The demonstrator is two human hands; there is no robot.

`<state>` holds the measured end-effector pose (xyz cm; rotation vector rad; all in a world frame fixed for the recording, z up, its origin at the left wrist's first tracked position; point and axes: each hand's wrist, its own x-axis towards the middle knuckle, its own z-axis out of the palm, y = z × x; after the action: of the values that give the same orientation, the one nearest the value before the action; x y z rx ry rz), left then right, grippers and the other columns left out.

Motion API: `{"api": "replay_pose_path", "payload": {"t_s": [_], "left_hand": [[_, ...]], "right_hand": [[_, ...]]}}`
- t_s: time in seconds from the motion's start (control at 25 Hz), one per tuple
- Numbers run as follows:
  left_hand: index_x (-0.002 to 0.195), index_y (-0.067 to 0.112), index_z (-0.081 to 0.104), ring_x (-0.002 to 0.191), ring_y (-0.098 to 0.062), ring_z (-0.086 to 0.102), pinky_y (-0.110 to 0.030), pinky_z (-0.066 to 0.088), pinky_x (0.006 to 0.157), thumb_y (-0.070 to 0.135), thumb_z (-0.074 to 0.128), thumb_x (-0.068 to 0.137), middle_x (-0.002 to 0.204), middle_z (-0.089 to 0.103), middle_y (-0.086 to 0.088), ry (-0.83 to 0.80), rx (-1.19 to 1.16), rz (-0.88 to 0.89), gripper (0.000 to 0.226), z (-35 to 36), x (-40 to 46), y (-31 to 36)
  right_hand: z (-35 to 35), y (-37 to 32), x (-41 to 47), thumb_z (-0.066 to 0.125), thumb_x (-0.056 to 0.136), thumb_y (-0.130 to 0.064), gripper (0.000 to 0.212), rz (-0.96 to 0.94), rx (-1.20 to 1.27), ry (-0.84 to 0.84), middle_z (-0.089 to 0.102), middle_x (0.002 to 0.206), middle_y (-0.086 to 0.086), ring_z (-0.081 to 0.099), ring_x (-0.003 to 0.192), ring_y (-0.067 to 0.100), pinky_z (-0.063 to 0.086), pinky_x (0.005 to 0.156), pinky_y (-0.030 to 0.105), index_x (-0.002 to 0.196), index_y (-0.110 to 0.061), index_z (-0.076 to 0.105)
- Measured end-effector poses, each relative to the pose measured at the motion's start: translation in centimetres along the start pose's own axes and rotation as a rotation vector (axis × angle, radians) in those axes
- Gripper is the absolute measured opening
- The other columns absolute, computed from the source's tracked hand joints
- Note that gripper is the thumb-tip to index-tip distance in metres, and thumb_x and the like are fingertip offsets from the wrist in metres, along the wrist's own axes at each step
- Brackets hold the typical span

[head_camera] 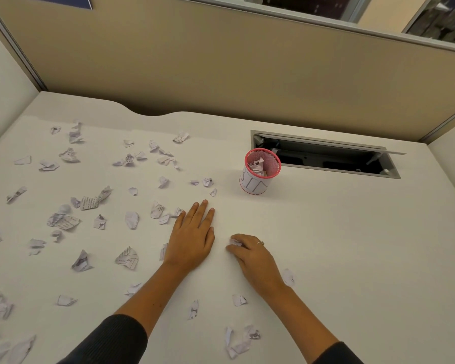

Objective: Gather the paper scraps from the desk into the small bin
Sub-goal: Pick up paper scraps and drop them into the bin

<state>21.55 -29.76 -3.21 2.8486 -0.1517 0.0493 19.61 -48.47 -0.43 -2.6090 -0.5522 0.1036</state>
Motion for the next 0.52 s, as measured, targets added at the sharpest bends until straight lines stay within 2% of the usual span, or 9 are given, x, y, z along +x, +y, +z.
{"api": "replay_pose_path", "payload": {"t_s": [0.12,0.16,0.28,0.4,0.44,0.52], "left_hand": [[0.141,0.016,0.039,0.141,-0.024,0.026,-0.045,0.025,0.112,0.035,0.024,0.094,0.153,0.030,-0.005,0.005,-0.008,-0.004,0.053,0.1,-0.1,0.0],[0.141,0.017,0.039,0.142,-0.023,0.026,-0.045,0.024,0.113,0.035,0.024,0.094,0.153,0.029,-0.004,0.004,-0.010,-0.005,0.053,0.1,-0.1,0.0],[0.142,0.017,0.038,0.142,-0.023,0.024,-0.044,0.022,0.114,0.035,0.024,0.094,0.154,0.028,-0.003,0.002,-0.018,-0.008,0.053,0.2,0.0,-0.1],[0.143,0.018,0.036,0.143,-0.022,0.021,-0.044,0.020,0.115,0.036,0.023,0.094,0.155,0.025,-0.002,-0.006,-0.026,-0.013,0.053,0.3,0.0,-0.1],[0.143,0.019,0.035,0.143,-0.022,0.020,-0.043,0.019,0.115,0.036,0.023,0.094,0.155,0.024,-0.002,-0.008,-0.027,-0.013,0.054,0.3,-0.1,-0.1],[0.143,0.019,0.035,0.144,-0.021,0.020,-0.043,0.019,0.115,0.036,0.022,0.094,0.155,0.024,-0.002,-0.009,-0.025,-0.014,0.054,0.2,0.0,-0.1]], "right_hand": [[-1.8,0.4,1.0,0.065,0.080,-0.006,0.016,-0.073,-0.040,0.089,0.071,0.097,0.008,0.068,0.083,0.027,0.055,0.068,0.027,0.093,-0.009,0.073],[-2.8,0.5,1.7,0.069,0.075,0.000,0.015,-0.095,-0.042,0.127,0.072,0.090,0.010,0.069,0.077,0.028,0.056,0.064,0.029,0.087,-0.006,0.074],[-6.7,0.5,5.5,0.067,0.074,0.009,0.019,-0.056,0.026,0.277,0.071,0.090,0.015,0.069,0.080,0.028,0.053,0.072,0.029,0.086,-0.003,0.075],[-10.7,0.5,9.8,0.060,0.081,0.006,0.019,-0.038,0.028,0.448,0.071,0.098,0.016,0.066,0.090,0.027,0.044,0.083,0.022,0.094,-0.001,0.073],[-11.7,0.6,11.2,0.058,0.085,0.003,0.019,0.006,0.014,0.445,0.069,0.102,0.017,0.064,0.095,0.028,0.045,0.085,0.022,0.097,-0.001,0.072],[-13.0,1.0,13.5,0.056,0.088,-0.003,0.020,0.143,-0.008,0.334,0.066,0.112,0.016,0.061,0.103,0.028,0.046,0.091,0.027,0.101,-0.002,0.071]]}}
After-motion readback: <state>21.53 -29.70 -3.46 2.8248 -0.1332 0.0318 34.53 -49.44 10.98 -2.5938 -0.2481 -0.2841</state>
